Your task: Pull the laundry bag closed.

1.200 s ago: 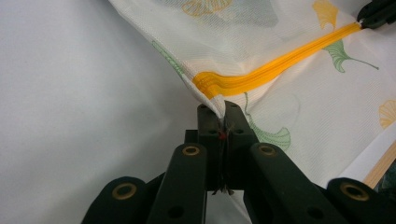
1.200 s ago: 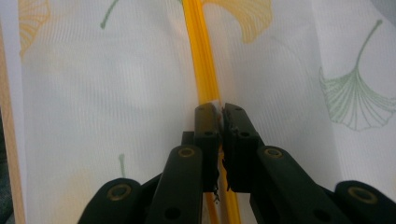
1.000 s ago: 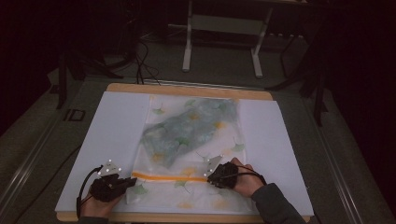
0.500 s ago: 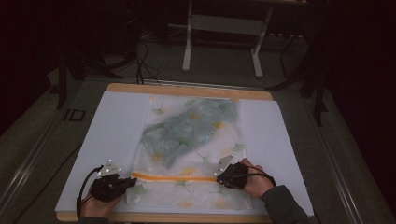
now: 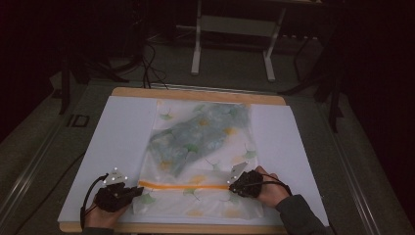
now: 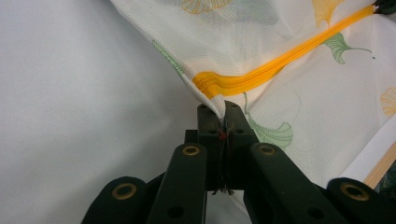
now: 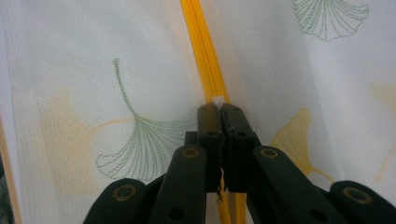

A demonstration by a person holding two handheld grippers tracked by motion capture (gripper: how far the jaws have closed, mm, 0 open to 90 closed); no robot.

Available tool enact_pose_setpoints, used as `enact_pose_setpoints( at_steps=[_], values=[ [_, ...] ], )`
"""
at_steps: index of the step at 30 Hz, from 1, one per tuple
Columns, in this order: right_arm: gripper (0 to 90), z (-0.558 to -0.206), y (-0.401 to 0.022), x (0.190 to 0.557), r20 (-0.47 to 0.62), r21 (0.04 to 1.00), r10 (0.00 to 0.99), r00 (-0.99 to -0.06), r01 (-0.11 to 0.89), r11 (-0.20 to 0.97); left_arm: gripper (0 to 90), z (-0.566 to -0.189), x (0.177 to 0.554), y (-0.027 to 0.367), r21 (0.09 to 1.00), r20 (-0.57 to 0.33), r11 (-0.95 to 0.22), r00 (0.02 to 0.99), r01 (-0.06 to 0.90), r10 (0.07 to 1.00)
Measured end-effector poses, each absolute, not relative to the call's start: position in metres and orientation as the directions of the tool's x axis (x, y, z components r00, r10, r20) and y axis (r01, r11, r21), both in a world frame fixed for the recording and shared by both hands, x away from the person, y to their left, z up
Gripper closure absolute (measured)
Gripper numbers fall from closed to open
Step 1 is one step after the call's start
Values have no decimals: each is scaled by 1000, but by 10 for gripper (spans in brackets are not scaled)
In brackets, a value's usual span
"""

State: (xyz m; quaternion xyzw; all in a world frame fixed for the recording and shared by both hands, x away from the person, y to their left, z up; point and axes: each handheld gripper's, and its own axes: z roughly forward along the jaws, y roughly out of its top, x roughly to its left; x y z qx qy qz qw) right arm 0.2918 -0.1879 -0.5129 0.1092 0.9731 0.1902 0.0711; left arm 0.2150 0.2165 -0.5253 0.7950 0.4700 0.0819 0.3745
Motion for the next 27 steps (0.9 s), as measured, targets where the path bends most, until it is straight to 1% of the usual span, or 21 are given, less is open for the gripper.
enact_pose_setpoints(
  at_steps=[4,6,19,23,27],
  values=[
    [881,-512,-189,292,-91,382,239,-967,187,905,883,-525,215,217,673,-226,-275,545,687,808],
    [900,-512,-192,293,-89,381,242,-966,191,904,883,-525,215,217,673,-227,-273,543,688,808],
    [900,-510,-209,290,-83,370,251,-964,204,906,882,-526,215,217,668,-227,-275,542,691,809],
    [900,-510,-222,289,-74,362,272,-959,228,904,882,-526,215,217,667,-228,-275,541,692,809],
    [900,-509,-244,286,-50,365,305,-951,267,892,882,-527,215,217,666,-226,-278,542,692,809]
  ],
)
